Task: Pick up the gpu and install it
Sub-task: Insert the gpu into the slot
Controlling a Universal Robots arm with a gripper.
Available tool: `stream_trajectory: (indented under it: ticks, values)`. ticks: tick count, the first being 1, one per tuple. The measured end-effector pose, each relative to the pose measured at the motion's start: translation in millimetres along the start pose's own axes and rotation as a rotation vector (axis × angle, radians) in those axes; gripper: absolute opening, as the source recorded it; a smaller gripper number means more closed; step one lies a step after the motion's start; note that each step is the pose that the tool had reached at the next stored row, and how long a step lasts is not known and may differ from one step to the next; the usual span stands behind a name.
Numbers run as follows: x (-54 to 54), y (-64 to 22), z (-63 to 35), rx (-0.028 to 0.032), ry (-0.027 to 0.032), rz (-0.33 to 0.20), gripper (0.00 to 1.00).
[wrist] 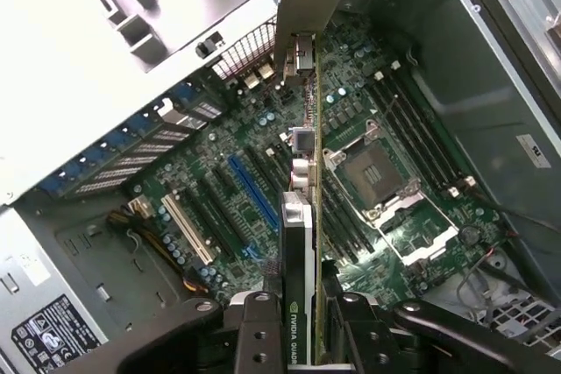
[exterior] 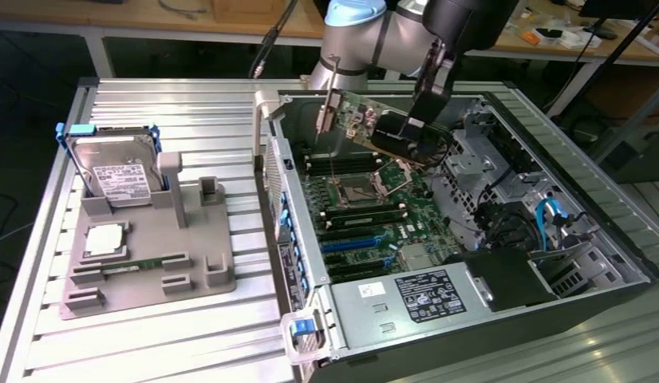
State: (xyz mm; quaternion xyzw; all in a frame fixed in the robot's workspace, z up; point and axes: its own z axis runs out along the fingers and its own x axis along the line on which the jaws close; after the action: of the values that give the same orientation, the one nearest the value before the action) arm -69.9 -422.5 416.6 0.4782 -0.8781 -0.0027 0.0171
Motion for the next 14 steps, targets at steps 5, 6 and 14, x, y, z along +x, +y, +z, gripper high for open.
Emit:
stream_trajectory:
  ticks: [5,6,14]
  values:
    - [-0.7,-1.1,0.2,0.0023,0.0019,-0.083,0.27]
    - [-0.8,-1.2,0.2,0.0028,0.0022,-0.100,0.27]
    - [-1.6,-2.4,0.7,0.0082,0.0064,-0.295,0.27]
